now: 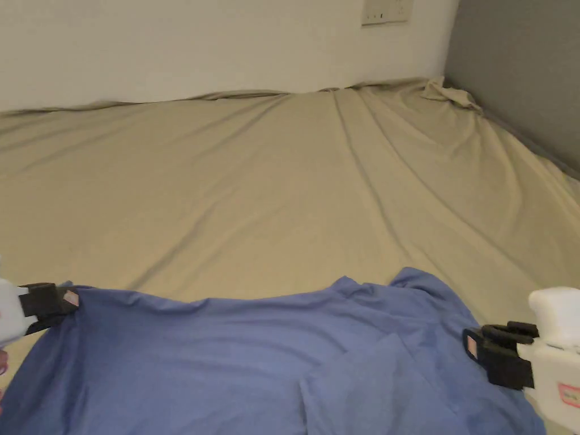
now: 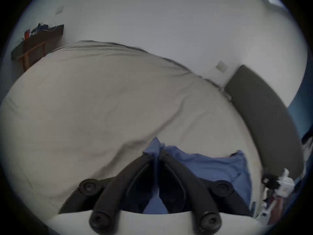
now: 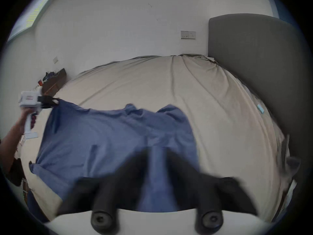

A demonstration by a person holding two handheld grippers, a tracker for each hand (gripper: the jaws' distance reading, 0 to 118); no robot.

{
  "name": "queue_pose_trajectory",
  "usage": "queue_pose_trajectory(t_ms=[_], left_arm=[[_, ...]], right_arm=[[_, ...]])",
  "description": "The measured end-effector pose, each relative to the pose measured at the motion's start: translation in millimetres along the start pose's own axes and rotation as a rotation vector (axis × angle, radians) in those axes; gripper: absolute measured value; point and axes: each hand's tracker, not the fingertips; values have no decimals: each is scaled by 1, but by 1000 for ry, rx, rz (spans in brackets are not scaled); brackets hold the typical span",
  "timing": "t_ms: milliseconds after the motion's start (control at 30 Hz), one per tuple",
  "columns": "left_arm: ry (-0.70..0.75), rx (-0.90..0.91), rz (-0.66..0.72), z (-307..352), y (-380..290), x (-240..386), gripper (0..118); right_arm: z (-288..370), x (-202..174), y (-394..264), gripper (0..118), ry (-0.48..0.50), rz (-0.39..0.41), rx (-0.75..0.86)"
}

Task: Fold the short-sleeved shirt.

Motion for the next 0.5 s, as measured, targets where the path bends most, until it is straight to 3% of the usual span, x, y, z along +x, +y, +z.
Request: queue_pose_trajectory(t_ms=[33,67,100,233,367,400,467,500], left_arm=[[-15,2,-7,9,0,4,3],[-31,8,-7,16,6,3,3],[-17,9,-12,25,7,6,3],[-53,9,-2,45,11,12,3],[-35,7,-26,52,12,20,3],[-33,7,-22,52,12,21,3],[-38,2,-5,51,12,17,3],[-37,-1,3,50,12,17,3]], right_arm=[[-13,10,9,118,-15,24,-18],[-31,18,20,116,-51,46,-50],[-34,22,27,118,-35,63,55],[-96,45,50,118,-74,91,-125],[-151,38,44,117,-175,170,-301],[-156,32,38,107,-198,200,-311],[-161,21,28,63,-189,277,-318],[-158,15,24,47,-149,276,-286]])
